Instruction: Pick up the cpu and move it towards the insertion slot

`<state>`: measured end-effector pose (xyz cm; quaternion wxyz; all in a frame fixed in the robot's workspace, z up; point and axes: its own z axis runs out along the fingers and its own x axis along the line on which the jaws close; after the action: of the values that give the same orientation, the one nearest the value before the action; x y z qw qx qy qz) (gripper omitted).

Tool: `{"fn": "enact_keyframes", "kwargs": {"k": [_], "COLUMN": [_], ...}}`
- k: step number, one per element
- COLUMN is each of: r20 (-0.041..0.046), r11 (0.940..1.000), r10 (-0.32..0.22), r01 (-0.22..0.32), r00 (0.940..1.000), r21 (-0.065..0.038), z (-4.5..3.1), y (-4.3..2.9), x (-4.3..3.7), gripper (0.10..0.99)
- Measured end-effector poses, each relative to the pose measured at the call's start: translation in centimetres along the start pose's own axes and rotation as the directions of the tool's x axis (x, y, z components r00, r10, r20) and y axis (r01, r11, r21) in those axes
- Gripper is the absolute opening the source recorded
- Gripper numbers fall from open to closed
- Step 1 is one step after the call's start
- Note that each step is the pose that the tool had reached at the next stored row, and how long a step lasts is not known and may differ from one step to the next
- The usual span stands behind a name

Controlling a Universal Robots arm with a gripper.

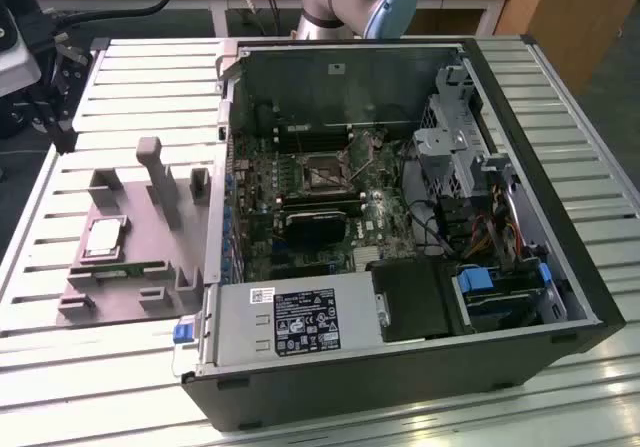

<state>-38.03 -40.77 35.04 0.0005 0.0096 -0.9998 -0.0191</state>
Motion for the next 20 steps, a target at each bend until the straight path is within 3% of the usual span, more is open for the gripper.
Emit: {"fn": "enact_keyframes", "kwargs": {"k": [11, 20], "r20": [0.0001, 0.0013], "r11": [1.0, 1.0], "r10": [0.0, 0.0], "r01": [0.0, 0.0], "r00": [1.0, 1.0], "r21": [0.0, 0.002], "z": [0.16, 1.29], "y": [-0.01, -0.05], "x": [0.0, 0.12], "gripper": [0.102, 0.102]}}
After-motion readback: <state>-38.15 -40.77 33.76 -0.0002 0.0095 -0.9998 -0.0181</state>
